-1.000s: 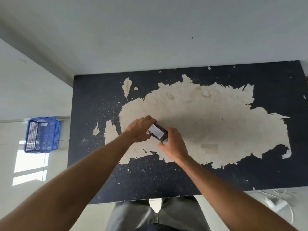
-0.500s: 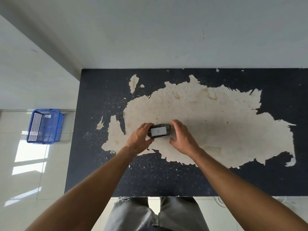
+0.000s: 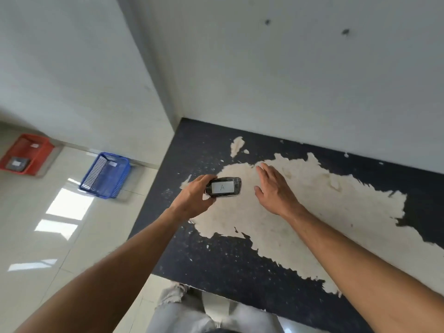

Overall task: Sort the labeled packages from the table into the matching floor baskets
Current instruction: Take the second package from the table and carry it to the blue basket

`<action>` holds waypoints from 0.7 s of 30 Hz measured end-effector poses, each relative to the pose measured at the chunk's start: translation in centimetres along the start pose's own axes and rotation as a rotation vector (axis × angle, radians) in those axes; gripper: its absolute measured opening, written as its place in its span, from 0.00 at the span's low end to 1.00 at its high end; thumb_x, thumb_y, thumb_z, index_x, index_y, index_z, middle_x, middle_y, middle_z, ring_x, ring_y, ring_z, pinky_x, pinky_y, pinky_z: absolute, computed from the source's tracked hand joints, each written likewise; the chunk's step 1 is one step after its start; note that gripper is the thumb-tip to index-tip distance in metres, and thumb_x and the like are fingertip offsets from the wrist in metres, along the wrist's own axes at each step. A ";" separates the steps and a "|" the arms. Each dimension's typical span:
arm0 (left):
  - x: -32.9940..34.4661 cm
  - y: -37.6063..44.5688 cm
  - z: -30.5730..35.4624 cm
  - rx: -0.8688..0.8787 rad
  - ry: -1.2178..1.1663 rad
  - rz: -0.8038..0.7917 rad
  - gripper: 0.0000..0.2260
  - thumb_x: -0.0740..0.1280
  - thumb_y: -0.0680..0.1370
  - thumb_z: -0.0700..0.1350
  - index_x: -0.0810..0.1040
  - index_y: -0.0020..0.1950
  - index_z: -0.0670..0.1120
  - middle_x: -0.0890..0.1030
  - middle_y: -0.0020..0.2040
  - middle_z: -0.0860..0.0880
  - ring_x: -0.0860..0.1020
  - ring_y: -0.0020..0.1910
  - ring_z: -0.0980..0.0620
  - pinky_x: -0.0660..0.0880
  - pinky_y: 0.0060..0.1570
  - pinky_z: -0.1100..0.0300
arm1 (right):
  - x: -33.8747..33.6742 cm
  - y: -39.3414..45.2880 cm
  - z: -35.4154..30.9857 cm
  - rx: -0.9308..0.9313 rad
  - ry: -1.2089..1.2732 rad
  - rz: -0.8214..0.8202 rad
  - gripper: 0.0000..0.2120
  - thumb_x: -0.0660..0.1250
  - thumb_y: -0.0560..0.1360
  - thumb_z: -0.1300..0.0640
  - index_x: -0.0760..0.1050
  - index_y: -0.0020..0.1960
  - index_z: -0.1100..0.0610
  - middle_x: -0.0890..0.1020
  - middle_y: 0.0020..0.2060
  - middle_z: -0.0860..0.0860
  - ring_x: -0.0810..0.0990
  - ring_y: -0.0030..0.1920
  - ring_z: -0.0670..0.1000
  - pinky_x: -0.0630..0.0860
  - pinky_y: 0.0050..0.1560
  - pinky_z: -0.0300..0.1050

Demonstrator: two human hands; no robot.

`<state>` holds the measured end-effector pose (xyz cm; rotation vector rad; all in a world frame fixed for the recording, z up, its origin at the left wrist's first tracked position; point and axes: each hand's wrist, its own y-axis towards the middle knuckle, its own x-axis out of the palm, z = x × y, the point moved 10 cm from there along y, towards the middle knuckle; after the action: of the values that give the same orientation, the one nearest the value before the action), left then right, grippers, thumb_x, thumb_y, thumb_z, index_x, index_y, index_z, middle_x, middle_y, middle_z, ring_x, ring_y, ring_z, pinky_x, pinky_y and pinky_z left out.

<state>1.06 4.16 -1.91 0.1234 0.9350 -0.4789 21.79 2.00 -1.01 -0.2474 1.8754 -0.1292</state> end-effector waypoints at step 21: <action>-31.3 -24.8 -34.6 -0.177 0.019 0.306 0.25 0.74 0.72 0.42 0.73 0.69 0.45 0.81 0.61 0.47 0.80 0.52 0.50 0.79 0.48 0.59 | 9.1 11.2 -48.1 -0.246 0.045 -0.029 0.32 0.62 0.78 0.49 0.55 0.77 0.58 0.57 0.78 0.58 0.55 0.77 0.60 0.55 0.77 0.56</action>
<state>-51.26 3.42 5.00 0.1079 0.9534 -0.1118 -27.79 9.07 3.25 -0.4441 1.9328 0.0779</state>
